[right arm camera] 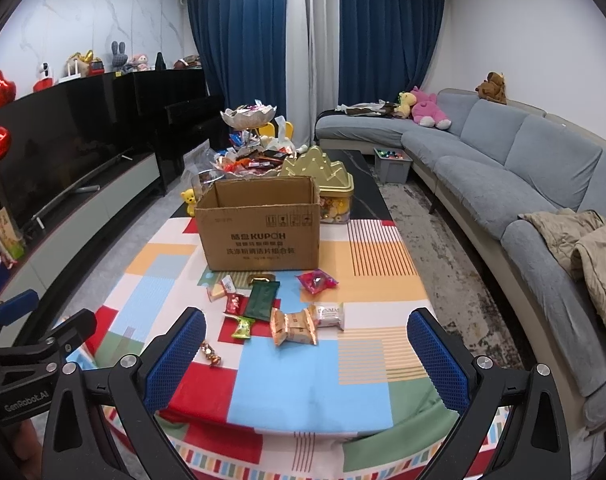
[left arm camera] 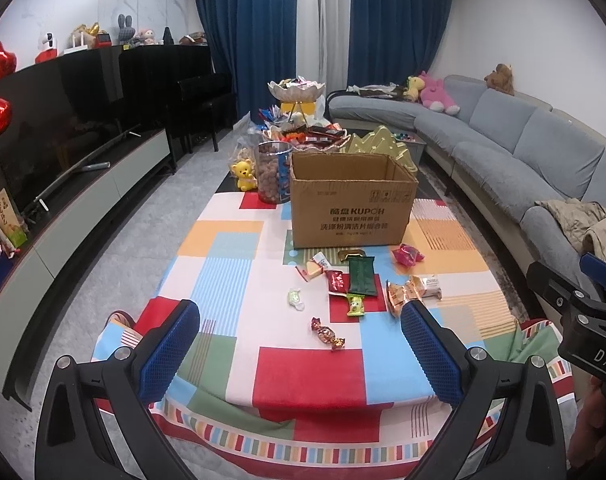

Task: Organize snacks
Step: 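Grasp the red-gold wrapped candy with the left tool while the right tool grasps the gold biscuit pack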

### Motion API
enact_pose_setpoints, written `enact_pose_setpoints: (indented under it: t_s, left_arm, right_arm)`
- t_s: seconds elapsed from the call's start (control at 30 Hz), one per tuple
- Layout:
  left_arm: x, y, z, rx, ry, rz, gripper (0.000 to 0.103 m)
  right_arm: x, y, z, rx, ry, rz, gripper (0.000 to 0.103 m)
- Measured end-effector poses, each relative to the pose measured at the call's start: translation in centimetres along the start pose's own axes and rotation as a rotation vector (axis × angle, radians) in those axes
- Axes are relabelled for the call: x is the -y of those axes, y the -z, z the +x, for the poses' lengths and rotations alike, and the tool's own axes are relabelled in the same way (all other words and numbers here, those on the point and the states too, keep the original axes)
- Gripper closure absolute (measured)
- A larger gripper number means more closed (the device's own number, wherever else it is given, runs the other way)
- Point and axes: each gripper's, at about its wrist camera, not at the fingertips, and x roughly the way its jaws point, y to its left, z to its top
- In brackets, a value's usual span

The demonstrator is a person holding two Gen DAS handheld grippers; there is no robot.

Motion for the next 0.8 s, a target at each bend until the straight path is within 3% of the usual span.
enact_pose_setpoints:
  t_s: [0.8]
  left_arm:
    - [1.0,-0.1,9.2,-0.131,-0.028,-0.021,0.001]
  right_arm:
    - [-1.0,0.7,8.7,-0.097,-0.026,-0.105,0.001]
